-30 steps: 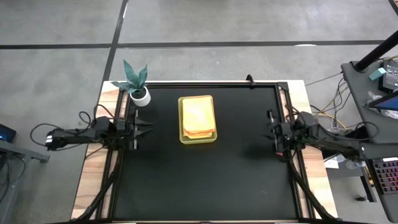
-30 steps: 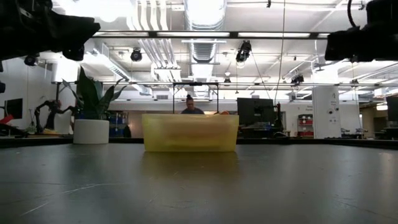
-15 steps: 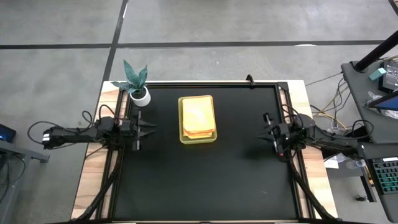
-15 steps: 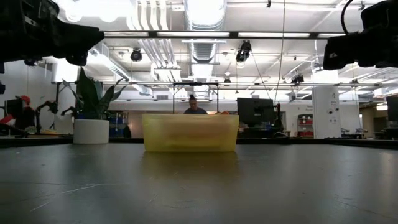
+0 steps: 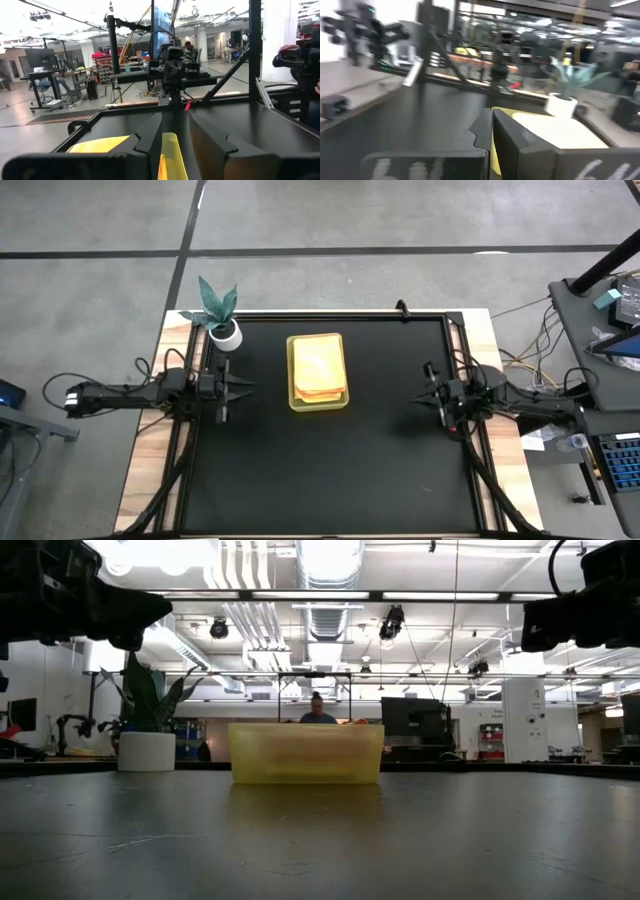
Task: Fold microfiber towels
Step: Return to Home Position
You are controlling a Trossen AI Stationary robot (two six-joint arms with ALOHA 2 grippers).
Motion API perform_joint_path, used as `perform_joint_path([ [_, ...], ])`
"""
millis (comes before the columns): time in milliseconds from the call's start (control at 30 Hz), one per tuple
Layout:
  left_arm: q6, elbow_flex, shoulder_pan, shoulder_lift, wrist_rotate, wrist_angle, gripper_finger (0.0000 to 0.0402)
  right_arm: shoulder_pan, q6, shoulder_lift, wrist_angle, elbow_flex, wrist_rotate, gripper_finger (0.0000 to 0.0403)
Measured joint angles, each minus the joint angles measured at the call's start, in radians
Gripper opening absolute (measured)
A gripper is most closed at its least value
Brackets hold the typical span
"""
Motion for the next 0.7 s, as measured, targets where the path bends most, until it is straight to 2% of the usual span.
perform_joint_path([
  [200, 0.0, 0.0, 0.0, 0.005, 0.0, -0.002, 0.0086, 0.13, -0.03, -0.007, -0.041, 0.0, 0.305, 0.0009],
  [267, 0.0, 0.0, 0.0, 0.006, 0.0, 0.0, 0.0086, 0.153, -0.029, -0.007, -0.052, 0.0, 0.358, 0.0009],
  [500, 0.0, 0.0, 0.0, 0.007, 0.0, 0.0, 0.0086, 0.164, -0.108, -0.005, -0.047, -0.001, 0.362, 0.0009],
  [700, 0.0, 0.0, 0.0, 0.007, 0.0, 0.0, 0.0086, 0.164, -0.092, -0.004, -0.046, -0.001, 0.361, 0.0009],
])
